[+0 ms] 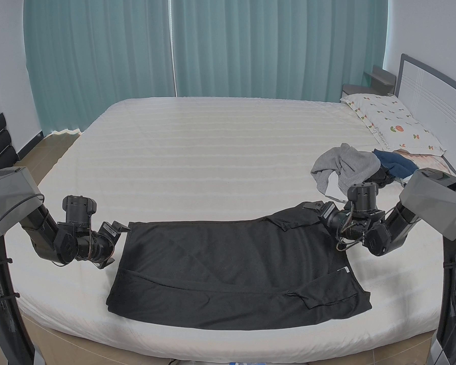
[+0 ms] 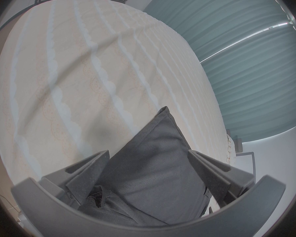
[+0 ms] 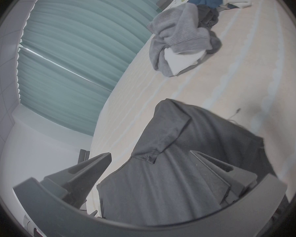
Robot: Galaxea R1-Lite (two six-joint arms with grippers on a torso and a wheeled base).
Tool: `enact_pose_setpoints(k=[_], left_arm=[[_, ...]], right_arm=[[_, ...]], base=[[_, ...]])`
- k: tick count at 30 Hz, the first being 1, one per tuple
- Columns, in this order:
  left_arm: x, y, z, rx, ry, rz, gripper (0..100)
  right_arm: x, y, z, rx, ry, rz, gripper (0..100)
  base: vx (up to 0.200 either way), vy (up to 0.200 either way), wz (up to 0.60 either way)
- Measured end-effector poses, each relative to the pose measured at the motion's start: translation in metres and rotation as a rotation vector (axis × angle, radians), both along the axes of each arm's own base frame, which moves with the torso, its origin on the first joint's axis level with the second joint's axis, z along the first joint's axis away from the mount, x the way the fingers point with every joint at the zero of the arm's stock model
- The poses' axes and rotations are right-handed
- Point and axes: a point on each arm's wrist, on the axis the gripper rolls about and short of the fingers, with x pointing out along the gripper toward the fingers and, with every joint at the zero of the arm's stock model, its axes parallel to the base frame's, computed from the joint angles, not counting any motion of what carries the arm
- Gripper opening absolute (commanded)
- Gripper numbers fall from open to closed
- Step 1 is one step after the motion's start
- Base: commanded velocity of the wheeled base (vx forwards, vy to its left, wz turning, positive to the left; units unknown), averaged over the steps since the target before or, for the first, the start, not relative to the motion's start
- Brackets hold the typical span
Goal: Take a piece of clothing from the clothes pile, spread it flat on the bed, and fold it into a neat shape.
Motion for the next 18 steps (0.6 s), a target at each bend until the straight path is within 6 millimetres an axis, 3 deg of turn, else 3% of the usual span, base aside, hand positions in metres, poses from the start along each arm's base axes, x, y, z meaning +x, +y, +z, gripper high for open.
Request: enact_pose_setpoints(k=[10, 18], left_arm=[[-0.001, -0.001, -0.001, -0.002, 0.003, -0.006, 100], [-0.001, -0.001, -0.001, -0.003, 0.004, -0.007, 100]], right_arm=[[0.042, 0.033, -0.008, -0.045, 0.096, 0.023, 100], [0.051, 0.043, -0.022, -0.072, 0.137, 0.033, 100]], base=[[0.0, 0.0, 0.0], [0.0, 0.0, 0.0]])
